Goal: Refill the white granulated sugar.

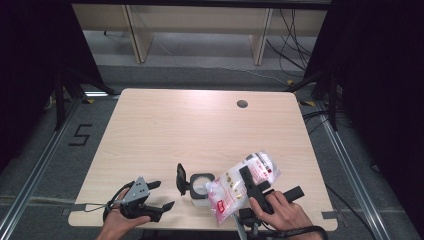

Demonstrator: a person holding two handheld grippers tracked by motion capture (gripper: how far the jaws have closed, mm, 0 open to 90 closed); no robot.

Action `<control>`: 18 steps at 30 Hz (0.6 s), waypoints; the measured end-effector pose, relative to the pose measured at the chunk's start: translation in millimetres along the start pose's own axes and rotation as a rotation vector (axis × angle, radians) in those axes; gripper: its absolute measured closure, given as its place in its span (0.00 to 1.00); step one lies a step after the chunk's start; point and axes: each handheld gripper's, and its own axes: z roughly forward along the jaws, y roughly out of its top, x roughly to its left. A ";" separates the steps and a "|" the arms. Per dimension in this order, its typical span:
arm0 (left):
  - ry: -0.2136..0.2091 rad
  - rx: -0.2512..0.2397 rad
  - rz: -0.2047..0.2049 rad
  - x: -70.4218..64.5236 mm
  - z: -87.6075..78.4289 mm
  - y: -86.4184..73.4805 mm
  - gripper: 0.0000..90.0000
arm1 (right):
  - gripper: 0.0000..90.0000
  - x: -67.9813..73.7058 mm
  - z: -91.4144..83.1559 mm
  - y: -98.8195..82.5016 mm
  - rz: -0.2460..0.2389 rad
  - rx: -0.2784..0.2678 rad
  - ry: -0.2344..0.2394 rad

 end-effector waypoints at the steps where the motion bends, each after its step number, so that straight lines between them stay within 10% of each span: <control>1: -0.001 -0.005 -0.002 0.3 0.3 0.3 0.18 | 0.53 1.1 0.1 0.2 0.019 -0.003 -0.001; 18: -0.006 -0.007 0.009 1.2 0.5 0.2 0.18 | 0.53 2.9 0.8 1.4 0.025 -0.004 0.010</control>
